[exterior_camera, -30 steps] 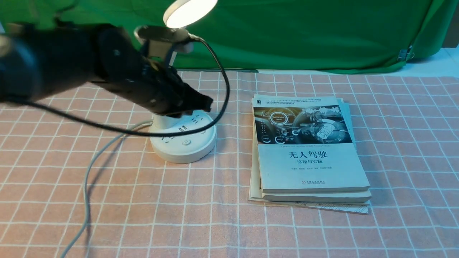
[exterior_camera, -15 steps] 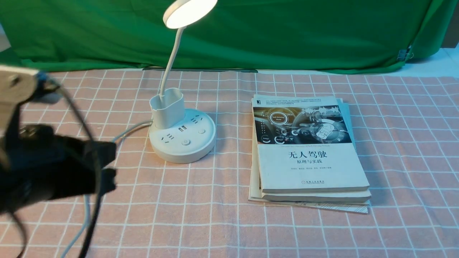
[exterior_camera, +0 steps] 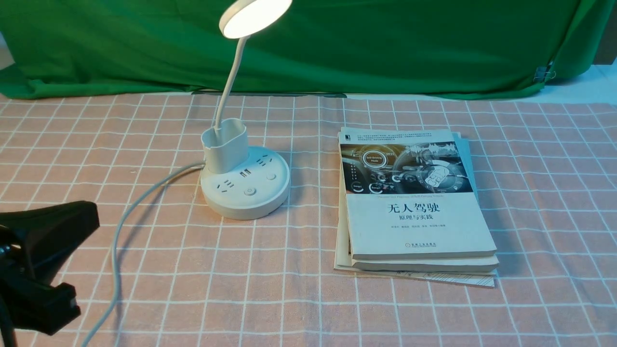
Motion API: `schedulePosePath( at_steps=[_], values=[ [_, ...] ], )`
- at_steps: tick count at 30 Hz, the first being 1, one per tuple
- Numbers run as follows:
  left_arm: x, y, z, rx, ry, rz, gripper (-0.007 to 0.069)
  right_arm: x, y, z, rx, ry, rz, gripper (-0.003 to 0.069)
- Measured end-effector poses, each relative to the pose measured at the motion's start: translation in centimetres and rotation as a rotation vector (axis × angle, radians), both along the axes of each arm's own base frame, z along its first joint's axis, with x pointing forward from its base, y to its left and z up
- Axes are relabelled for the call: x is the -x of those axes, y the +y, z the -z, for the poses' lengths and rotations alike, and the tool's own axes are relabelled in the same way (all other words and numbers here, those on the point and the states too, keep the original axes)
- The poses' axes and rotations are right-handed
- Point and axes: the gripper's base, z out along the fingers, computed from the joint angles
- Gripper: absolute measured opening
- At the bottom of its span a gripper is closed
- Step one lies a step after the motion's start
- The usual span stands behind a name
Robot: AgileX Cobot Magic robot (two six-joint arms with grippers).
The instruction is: Turn on the table lamp on the pink coffee tablecloth with your hand.
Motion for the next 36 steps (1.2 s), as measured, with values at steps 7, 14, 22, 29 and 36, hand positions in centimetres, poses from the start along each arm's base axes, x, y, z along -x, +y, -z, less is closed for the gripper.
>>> schedulePosePath(
  at_steps=[7,14,22,29,36],
  values=[
    [-0.1,0.6,0.7,-0.121,-0.16,-0.024,0.0001,0.0,0.0,0.0,0.0,0.0,0.0,0.0184],
    [1.6,2.6,4.6,-0.147,-0.429,-0.168,0.0001,0.0,0.0,0.0,0.0,0.0,0.0,0.0185],
    [3.5,4.8,10.1,-0.082,-0.394,-0.44,0.0001,0.0,0.0,0.0,0.0,0.0,0.0,0.0201],
    [4.1,5.2,12.0,0.076,-0.25,-0.547,0.0001,0.0,0.0,0.0,0.0,0.0,0.0,0.0213],
    [4.2,4.7,12.9,0.058,-0.15,-0.467,0.0001,0.0,0.0,0.0,0.0,-0.001,0.0,0.0221]
  ],
)
